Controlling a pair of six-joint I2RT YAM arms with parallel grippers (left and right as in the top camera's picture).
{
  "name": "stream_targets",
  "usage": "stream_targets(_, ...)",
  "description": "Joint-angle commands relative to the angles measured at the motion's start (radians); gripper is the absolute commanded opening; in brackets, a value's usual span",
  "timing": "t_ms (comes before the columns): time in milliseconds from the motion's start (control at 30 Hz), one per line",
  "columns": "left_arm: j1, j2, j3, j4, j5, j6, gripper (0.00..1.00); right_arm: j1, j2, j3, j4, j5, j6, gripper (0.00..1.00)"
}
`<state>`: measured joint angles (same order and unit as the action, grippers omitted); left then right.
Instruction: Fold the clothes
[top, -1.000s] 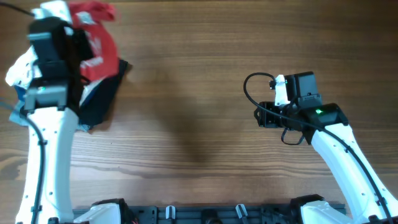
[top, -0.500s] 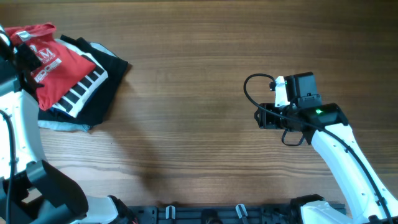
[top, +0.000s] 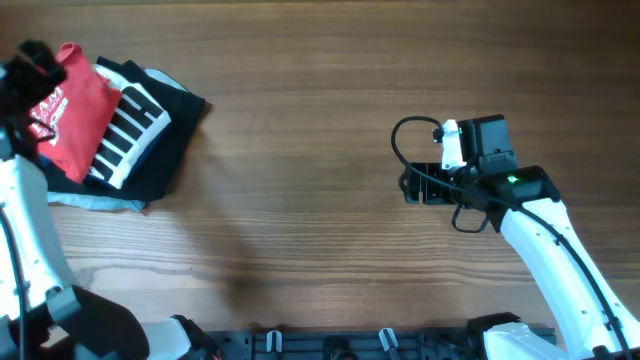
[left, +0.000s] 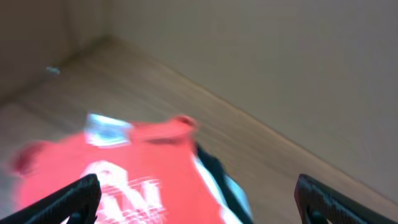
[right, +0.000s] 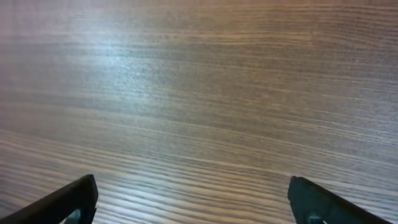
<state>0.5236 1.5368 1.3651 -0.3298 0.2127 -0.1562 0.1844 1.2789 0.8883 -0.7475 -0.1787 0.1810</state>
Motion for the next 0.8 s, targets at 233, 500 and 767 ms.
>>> stream_targets(233, -0.468, -0.017, 0.016, -0.457, 0.056, -0.009, 1.00, 0.001, -0.008, 0.000, 0.240, -0.026, -0.046, 1.00)
stream_targets(500, -0.563, -0.092, 0.009, -0.807, 0.044, -0.009, 1.00, 0.001, -0.343, 0.023, 0.127, 0.051, 0.061, 0.99)
stream_targets(767, -0.701, -0.586, -0.191, -0.690, -0.124, -0.009, 1.00, 0.001, -0.693, 0.019, -0.131, 0.238, 0.065, 1.00)
